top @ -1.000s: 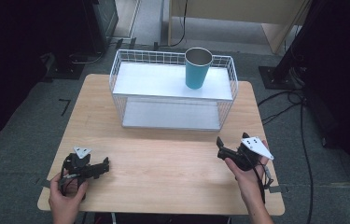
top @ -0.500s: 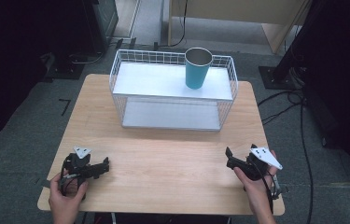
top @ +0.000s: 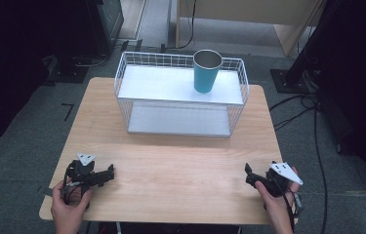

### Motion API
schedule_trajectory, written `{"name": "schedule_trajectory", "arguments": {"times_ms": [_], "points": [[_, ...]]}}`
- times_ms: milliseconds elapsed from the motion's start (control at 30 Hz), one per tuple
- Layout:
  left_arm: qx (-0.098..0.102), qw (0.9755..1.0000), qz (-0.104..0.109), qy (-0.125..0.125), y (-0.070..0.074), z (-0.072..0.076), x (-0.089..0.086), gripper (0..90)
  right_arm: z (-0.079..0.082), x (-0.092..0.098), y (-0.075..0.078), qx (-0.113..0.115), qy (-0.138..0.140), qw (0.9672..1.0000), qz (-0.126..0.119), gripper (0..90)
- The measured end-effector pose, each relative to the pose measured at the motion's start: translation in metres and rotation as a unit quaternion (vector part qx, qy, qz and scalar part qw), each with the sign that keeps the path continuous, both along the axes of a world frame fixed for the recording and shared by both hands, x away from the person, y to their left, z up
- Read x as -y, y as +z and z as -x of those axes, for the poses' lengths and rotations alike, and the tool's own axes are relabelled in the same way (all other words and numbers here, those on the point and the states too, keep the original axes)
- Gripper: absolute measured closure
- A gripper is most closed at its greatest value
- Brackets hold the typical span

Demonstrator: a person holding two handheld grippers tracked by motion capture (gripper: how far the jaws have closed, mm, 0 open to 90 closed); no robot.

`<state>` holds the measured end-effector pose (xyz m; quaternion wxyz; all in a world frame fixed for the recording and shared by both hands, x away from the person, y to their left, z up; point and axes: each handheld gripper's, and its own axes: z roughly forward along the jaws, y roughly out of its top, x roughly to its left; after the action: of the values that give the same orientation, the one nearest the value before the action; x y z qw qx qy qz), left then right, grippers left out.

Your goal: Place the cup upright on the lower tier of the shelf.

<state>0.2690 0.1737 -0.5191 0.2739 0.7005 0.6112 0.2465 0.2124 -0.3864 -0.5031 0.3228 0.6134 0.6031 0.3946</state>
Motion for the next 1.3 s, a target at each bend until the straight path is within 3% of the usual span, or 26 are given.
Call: {"name": "schedule_trajectory", "arguments": {"times_ms": [133, 400, 533, 733, 833, 1300], "points": [[0.001, 1.0000, 0.001, 0.001, 0.000, 0.000, 0.000, 0.0, 0.005, 0.010, -0.005, -0.012, -0.008, 0.9999, 0.001, 0.0], [0.000, 1.0000, 0.000, 0.000, 0.000, 0.000, 0.000, 0.0, 0.012, 0.027, -0.018, -0.057, -0.025, 0.9981, 0.009, 0.0], [0.000, 1.0000, 0.000, 0.000, 0.000, 0.000, 0.000, 0.0, 0.016, 0.035, -0.019, -0.066, -0.024, 0.9975, 0.012, 0.0], [0.000, 1.0000, 0.000, 0.000, 0.000, 0.000, 0.000, 0.0, 0.023, 0.046, -0.023, -0.126, -0.014, 0.9919, 0.003, 0.4], [0.000, 1.0000, 0.000, 0.000, 0.000, 0.000, 0.000, 0.0, 0.027, 0.043, -0.023, -0.132, -0.006, 0.9905, 0.038, 3.1], [0.000, 1.0000, 0.000, 0.000, 0.000, 0.000, 0.000, 0.0, 0.027, 0.042, -0.024, -0.134, 0.003, 0.9902, 0.040, 1.8]]}}
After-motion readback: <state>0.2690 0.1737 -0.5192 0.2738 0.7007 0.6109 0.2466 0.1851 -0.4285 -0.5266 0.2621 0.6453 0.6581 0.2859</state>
